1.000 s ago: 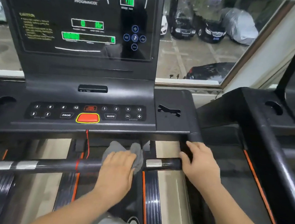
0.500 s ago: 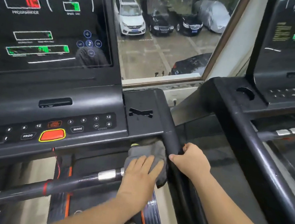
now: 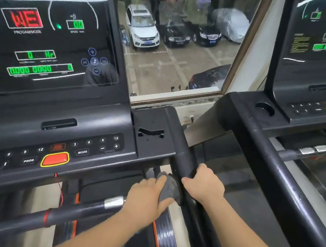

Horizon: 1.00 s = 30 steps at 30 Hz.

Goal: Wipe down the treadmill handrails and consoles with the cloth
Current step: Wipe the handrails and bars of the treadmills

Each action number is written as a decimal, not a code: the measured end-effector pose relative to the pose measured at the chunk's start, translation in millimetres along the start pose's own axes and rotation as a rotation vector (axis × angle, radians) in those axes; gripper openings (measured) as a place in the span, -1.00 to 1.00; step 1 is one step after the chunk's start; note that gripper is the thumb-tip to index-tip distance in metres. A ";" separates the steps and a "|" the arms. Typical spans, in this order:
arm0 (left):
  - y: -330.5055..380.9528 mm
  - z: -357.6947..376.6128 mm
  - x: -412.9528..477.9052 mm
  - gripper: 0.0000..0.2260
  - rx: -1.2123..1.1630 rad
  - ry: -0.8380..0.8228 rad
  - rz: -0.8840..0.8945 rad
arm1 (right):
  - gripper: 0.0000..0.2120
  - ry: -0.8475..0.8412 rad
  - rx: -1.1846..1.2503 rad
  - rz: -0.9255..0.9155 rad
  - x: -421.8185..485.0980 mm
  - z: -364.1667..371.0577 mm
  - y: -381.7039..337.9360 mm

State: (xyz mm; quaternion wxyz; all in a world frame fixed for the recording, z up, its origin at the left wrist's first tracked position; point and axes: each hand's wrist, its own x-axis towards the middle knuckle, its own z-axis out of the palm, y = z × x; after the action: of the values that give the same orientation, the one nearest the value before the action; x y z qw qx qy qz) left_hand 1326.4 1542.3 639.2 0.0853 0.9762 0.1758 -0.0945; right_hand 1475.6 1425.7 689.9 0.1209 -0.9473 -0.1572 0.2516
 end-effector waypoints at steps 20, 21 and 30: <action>-49.3 -94.2 90.4 -0.44 -0.066 0.166 0.006 | -0.55 -0.165 0.088 0.034 81.4 -38.7 -63.8; -45.1 -77.9 99.1 -0.39 -0.013 0.040 -0.004 | -0.56 -0.172 0.066 0.034 84.4 -38.0 -64.2; -62.4 -83.6 204.3 -0.34 -0.117 -0.089 0.080 | -0.66 -0.180 -0.021 0.038 95.4 -37.9 -71.2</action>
State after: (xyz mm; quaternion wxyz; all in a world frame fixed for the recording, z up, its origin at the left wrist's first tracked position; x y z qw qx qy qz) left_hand 1505.0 1683.5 668.0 0.1534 0.9706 0.1381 -0.1239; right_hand 1556.9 1519.9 702.0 0.0915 -0.9248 -0.1519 0.3365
